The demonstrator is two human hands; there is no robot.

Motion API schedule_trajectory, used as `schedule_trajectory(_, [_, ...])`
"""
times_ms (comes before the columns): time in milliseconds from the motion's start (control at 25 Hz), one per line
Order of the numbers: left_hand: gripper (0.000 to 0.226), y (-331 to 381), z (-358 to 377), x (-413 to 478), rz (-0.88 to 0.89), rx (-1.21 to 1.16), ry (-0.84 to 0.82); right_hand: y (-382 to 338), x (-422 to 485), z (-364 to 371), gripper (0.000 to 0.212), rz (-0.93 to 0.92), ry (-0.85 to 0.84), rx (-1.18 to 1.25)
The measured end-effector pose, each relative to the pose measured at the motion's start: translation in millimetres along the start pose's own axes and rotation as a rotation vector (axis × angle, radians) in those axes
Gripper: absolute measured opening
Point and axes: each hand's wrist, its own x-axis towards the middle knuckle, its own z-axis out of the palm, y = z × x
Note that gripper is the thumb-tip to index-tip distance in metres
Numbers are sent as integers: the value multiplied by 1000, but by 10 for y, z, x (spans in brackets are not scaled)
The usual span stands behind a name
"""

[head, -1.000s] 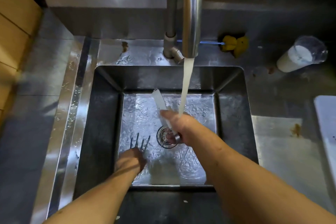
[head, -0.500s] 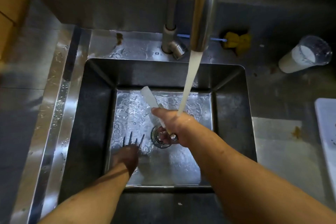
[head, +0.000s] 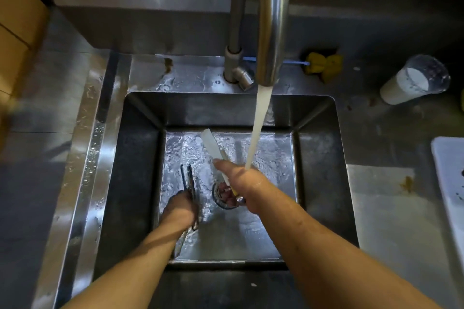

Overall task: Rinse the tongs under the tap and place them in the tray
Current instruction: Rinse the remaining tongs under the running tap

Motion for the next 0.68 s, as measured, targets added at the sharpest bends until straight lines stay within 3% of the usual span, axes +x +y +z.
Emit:
schedule_trajectory(80, [16,122,-119,-98,19,-319,-1,125,-7,30,57,-34,53,3])
schedule_trajectory(160, [13,239,-247,-249,51,-675,-163,250,28,47,64,-91,95,-26])
schedule_trajectory(240, [13,315,-353,-351,158,-834,-324,331,34,47,56,-116,77,10])
schedule_trajectory(360, [20,447,-415,-487,300,-763,-400,360,34,5,49,-124,32,80])
schedule_trajectory(560, [12,626,-447,-562,435,-496,-204,310,-49,-14,56,-122,59,87])
schedule_trajectory(680, [8,615,-538,-588,478,-388,-194,240,-148,-87,41,-77,11,30])
